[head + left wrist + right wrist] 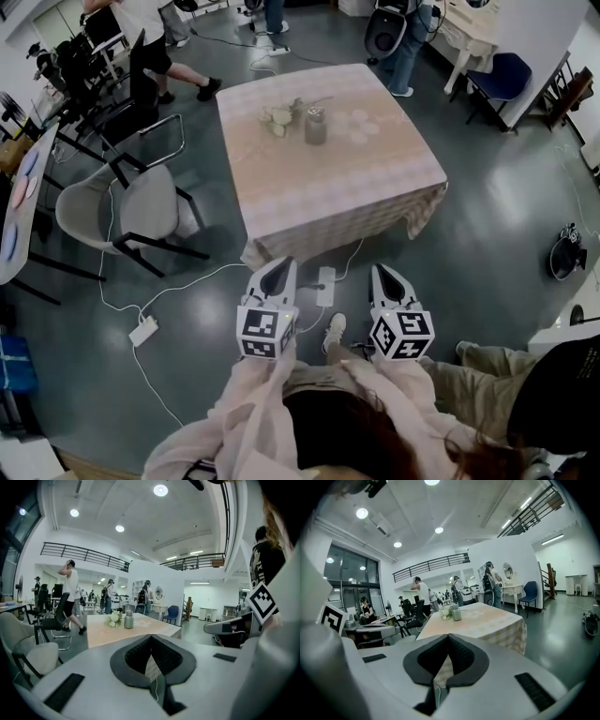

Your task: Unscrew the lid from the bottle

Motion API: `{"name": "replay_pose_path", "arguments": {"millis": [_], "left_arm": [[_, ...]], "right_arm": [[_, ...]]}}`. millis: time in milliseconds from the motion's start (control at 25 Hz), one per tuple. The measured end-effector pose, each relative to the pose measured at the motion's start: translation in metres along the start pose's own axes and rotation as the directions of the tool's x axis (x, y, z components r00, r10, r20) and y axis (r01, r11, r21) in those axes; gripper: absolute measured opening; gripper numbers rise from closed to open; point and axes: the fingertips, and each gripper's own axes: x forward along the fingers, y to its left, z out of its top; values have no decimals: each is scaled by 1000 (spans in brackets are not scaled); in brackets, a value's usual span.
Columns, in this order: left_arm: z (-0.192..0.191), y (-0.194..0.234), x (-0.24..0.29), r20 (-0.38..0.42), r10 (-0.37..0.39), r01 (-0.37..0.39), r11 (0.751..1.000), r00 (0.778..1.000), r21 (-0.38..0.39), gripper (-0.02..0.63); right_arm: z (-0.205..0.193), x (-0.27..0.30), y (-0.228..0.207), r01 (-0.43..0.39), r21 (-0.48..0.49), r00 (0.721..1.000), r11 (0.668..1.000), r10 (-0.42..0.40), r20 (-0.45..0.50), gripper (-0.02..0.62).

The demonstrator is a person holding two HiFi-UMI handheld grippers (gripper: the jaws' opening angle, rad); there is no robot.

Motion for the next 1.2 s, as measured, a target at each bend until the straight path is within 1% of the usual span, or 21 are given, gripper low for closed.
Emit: {"name": "replay_pose_path", "arguments": {"millis": [360, 680, 800, 960, 1200], "left_arm": [[18, 8, 51, 13, 72, -71, 997, 997, -11, 26], [26, -2, 98, 27, 134, -133, 991, 991, -19, 26], [28, -5, 106, 28, 157, -157, 988, 987, -3, 26], [30, -6, 106, 17, 178, -178, 984, 984, -2, 26], [31, -17, 107, 11, 171, -171, 985, 985, 5, 26]], "right_arm": [[27, 46, -35, -63, -21, 998, 998, 63, -5, 14], [41, 82, -71, -141, -43, 990, 989, 141, -24, 14], [43, 89, -84, -153, -32, 988, 988, 153, -24, 14], [41, 87, -92, -160, -5, 987, 987, 160, -25, 14], [35, 82, -96, -163, 15, 986, 987, 164, -37, 14]]}}
